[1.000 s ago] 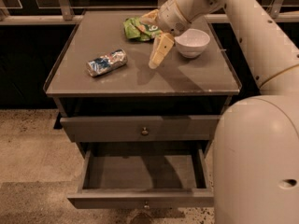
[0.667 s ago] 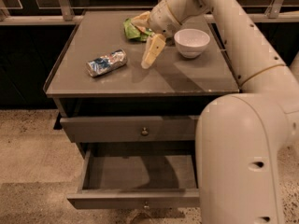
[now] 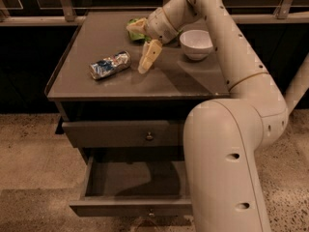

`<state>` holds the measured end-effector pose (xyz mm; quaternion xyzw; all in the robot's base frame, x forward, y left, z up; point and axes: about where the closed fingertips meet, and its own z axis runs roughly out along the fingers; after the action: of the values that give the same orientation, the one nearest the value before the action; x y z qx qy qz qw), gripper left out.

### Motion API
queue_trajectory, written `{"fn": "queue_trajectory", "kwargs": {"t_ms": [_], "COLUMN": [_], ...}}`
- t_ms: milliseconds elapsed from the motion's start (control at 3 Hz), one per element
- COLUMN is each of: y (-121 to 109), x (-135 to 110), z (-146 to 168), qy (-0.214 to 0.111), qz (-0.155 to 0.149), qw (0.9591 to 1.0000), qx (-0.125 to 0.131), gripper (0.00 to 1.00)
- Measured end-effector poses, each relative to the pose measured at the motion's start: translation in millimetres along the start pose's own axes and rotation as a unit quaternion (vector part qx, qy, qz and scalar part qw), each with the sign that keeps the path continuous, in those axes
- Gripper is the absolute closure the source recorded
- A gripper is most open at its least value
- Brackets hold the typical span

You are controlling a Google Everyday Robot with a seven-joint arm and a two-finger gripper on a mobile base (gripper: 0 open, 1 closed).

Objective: Place redbull can into middle drawer

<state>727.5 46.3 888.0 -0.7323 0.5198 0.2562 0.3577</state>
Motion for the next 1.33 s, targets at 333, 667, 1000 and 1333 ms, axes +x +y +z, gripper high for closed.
{"fn": "queue_trajectory", "kwargs": {"t_ms": [333,667,1000,1333], "y": [-6.0,-10.1,-12.9,-14.2], "x": [-0.5,-0.4,-0.5,3.1], "z": [16.6,33.3,48.1,59.6], "qy": [-0.014,-0.027,-0.037,-0.038], "qz": [0.001,0.004,0.008,0.016], "qw": [0.9998,0.9994,0.9988,0.9984], "qx": [-0.010,-0.021,-0.030,-0.037], "gripper": [0.00,0.00,0.00,0.00]}}
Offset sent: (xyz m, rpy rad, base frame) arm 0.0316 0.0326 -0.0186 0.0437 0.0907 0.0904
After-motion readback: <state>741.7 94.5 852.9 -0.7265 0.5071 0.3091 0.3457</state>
